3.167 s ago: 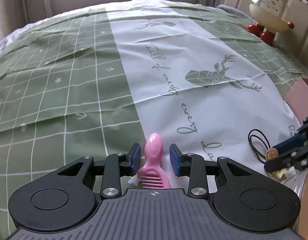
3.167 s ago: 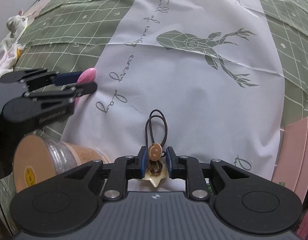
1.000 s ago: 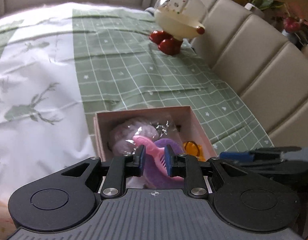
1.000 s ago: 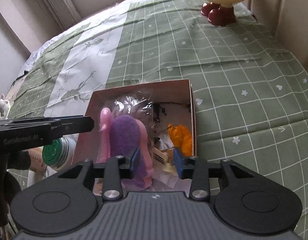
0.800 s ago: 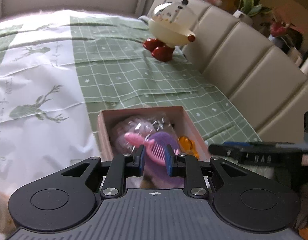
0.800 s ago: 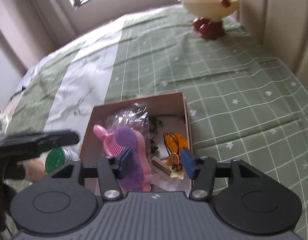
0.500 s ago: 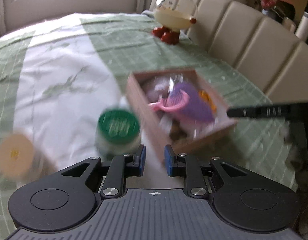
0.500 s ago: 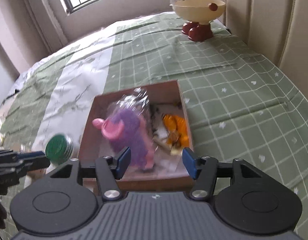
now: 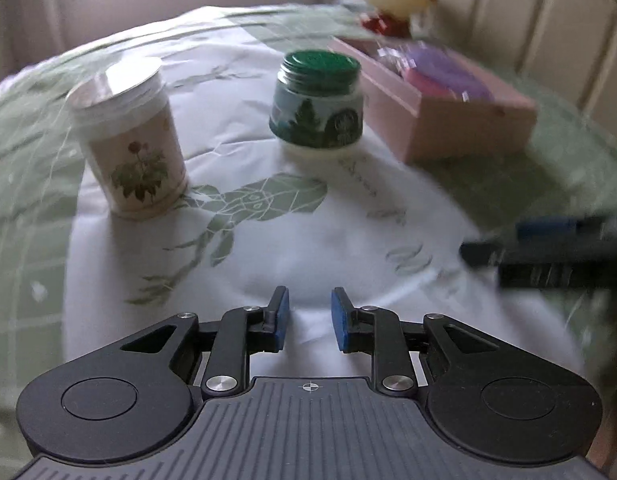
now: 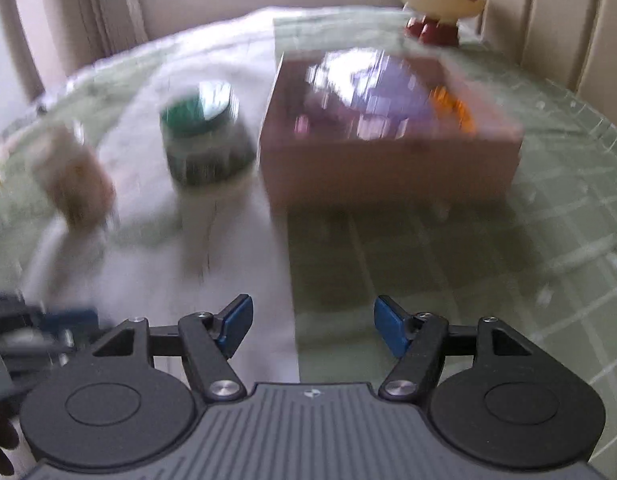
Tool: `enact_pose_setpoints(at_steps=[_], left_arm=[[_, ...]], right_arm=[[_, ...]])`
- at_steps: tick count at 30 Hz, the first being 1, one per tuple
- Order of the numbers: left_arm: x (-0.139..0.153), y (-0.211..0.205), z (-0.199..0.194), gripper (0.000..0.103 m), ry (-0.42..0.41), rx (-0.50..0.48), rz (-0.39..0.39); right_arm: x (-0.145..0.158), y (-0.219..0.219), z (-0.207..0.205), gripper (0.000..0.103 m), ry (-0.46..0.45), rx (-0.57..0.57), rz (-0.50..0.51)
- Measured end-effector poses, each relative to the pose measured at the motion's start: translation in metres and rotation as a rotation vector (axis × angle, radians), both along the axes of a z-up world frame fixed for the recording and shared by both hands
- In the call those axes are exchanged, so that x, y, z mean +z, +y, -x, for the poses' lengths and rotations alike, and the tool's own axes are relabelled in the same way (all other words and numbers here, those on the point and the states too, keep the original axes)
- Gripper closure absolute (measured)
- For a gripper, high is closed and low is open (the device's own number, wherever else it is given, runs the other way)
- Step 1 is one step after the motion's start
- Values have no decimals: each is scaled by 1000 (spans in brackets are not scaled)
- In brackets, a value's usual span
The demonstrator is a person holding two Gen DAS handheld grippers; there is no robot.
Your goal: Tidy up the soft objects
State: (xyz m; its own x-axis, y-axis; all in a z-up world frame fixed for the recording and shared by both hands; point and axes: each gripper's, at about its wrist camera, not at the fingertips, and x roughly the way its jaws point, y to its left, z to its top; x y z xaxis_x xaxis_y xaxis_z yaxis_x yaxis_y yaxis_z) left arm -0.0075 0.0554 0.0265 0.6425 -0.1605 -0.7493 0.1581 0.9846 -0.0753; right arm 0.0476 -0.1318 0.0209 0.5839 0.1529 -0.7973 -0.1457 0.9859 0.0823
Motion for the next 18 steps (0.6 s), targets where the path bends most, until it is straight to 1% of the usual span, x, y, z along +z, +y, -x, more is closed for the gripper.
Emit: enact_pose_setpoints(at_steps=[1, 2, 3, 4, 5, 6, 7, 8, 9, 11, 14, 16, 18], left_arm=[[-3, -1, 1, 72, -16, 28, 39], [-5, -3, 1, 66, -32, 43, 62], [-6, -7, 2, 59, -46, 48, 70], [-7, -13, 2, 55, -61, 45, 66], [-8, -19, 3, 47, -71, 30, 52], [-9, -28, 4, 44, -83, 10, 17], [-9, -33, 4, 44, -95, 2, -10], [-11, -37, 3, 44, -105, 7, -21], [-11, -37, 5, 42, -113, 17, -16], [-13, -36, 7, 41, -130, 47, -1], [-16, -41, 12, 40, -166, 75, -36], [-17, -44, 13, 40, -180, 82, -54], [-17, -43, 13, 40, -184, 85, -53]], right_arm=[[-4, 0, 7, 26, -47, 3, 5], [-6, 0, 11, 20, -77, 5, 18], [-10, 1, 13, 6, -90, 2, 48], [-14, -1, 13, 0, -96, -11, 74], [-15, -4, 13, 0, -100, -15, 66], [-15, -7, 13, 0, -97, -20, 45], [-15, -10, 12, 0, -92, -22, 34], [-15, -11, 11, 0, -91, -16, 38], [-16, -11, 9, 0, -97, -12, 53], [-19, -18, 9, 0, -123, 6, 37], [-21, -26, 15, 0, -179, 19, 3], [-28, -27, 22, 0, -243, 29, 3], [-27, -28, 22, 0, -247, 24, -4]])
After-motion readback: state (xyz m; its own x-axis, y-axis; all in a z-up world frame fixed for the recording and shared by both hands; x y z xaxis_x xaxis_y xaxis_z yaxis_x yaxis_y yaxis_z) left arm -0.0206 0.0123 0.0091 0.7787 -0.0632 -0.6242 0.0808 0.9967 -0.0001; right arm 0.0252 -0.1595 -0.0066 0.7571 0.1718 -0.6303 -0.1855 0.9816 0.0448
